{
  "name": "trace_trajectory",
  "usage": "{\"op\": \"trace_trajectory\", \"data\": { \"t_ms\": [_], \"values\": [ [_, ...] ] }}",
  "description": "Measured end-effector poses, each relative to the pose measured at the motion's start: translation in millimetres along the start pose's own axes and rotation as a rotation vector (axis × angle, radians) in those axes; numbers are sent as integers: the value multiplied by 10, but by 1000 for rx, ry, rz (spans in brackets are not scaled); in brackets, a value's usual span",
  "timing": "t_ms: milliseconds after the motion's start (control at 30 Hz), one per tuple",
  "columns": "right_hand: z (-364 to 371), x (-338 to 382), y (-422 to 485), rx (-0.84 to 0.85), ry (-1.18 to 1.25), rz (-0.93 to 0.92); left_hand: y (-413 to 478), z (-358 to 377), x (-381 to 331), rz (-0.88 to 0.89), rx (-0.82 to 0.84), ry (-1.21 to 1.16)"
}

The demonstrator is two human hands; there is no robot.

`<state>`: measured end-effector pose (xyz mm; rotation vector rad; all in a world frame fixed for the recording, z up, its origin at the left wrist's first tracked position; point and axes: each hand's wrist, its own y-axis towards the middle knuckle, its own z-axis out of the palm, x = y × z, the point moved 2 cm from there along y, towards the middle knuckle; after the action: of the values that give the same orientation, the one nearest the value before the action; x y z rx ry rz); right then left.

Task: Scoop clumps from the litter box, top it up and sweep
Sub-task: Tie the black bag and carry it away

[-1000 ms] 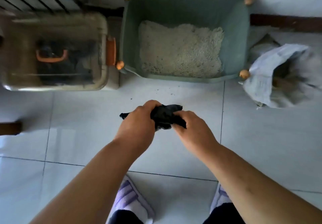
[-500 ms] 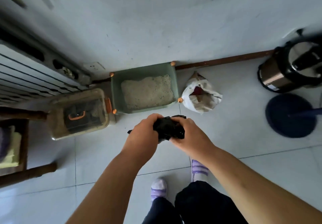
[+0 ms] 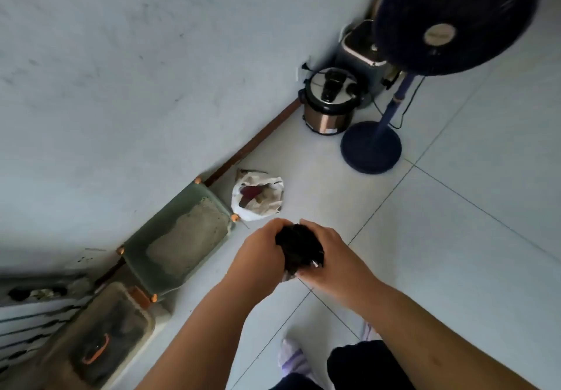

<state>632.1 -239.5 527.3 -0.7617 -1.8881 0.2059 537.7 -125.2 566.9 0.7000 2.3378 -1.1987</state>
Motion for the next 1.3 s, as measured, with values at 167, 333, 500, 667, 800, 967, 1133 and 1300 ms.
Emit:
{"op": "trace_trajectory", "data": {
  "t_ms": [167,333,500,667,800,967,1133,1300],
  "values": [
    [-783,-509,-460,-138,148,92,-7,465,-1046,144,98,55],
    [-1756,-1192,-929,-248,306,127,162,1268,-2173,233,172,191],
    [-2845,-1916,-1399,-381,345,169,387,2143,-3292,324,191,232],
    [-4030,-2687,-1774,-627,357,337,752,2875,-4382,356,207,115],
    [-4846,-3292,-1852,-847,373,456,1093,3303,-5208,406,233,115],
    [-5814,-3861,-1833,-996,432,592,1626,3792,-6229,485,255,188],
    [-6866,-4341,-1821,-1032,454,739,2354,4172,-7361,556,338,289],
    [-7733,-4822,-1886,-1121,563,822,2974,4481,-8427,577,355,344]
  ]
}}
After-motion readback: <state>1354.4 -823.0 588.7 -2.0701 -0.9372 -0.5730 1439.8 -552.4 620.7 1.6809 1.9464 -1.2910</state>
